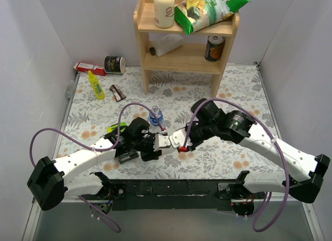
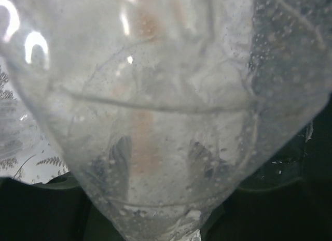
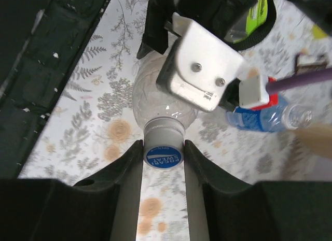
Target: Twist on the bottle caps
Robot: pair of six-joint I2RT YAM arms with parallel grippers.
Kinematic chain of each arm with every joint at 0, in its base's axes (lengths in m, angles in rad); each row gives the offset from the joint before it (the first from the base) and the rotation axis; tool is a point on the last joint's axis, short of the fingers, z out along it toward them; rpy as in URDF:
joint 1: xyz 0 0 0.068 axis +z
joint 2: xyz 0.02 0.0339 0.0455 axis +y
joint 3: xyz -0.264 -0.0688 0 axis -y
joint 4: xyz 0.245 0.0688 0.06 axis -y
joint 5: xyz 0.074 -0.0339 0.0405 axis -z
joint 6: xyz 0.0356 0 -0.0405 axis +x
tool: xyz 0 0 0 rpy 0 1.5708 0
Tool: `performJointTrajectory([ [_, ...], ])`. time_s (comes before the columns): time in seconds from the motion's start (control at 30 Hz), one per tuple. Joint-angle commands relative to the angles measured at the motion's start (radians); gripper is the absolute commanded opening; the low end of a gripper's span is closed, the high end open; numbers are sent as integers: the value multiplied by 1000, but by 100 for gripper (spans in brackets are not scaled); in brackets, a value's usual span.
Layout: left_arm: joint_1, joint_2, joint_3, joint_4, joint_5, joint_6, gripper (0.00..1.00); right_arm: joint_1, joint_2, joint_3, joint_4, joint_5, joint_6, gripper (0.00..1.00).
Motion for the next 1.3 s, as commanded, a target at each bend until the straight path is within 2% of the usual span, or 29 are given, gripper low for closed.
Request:
performJointTrajectory([
  [0.0,-2,-36,36,212,-208,-186,0,-57,162,144,-28,-25,474,6],
  [0.07,-2,-24,65,247,-306,-250,0,-107,239,173,-59,-170,657,2],
  [0.1,-2,-10,72,261,-373,-297,0,-161,245,154,-40,-222,817,1],
  [0.13,-2,-2,79,265,-400,-316,0,-192,250,142,10,-278,884,1],
  [0.17,-2,2,82,267,-414,-319,0,-228,270,131,32,-419,946,1],
  [0.2,-2,5,77,268,-427,-322,0,-309,285,114,65,-504,1027,1],
  [0.23,-2,7,73,265,-427,-324,0,-348,299,75,105,-587,1181,1],
  [0.27,-2,8,65,265,-427,-322,0,-374,326,64,169,-725,1236,1],
  [0.33,-2,8,40,262,-420,-320,0,-410,349,82,219,-792,1279,1],
  [0.4,-2,-1,27,255,-398,-319,0,-430,362,119,256,-797,1288,27],
  [0.47,-2,-4,8,242,-343,-299,0,-459,359,184,254,-800,1214,48],
  [0.57,-2,-13,-21,216,-262,-267,0,-554,351,299,114,-725,1062,54],
  [0.63,-2,-21,-32,184,-213,-222,0,-608,359,356,-73,-706,855,59],
  [0.67,-2,-22,-36,167,-141,-196,0,-614,372,395,-160,-664,758,61],
  [0.7,-2,-24,-38,132,-112,-146,0,-612,379,442,-236,-650,583,63],
  [0.73,-2,-27,-39,121,-92,-132,0,-611,380,456,-359,-646,490,75],
  [0.8,-2,-33,-39,89,-33,-89,0,-589,360,456,-428,-608,300,79],
  [0.9,-2,-41,-36,64,13,-67,0,-501,259,379,-402,-475,144,80],
  [0.93,-2,-45,-33,57,23,-60,0,-473,197,352,-340,-396,101,85],
  [1.1,-2,-57,-16,15,73,-24,0,-301,43,191,-109,-225,67,92],
  [1.27,-2,-62,-10,9,85,-15,0,-174,35,188,-126,-180,-20,84],
])
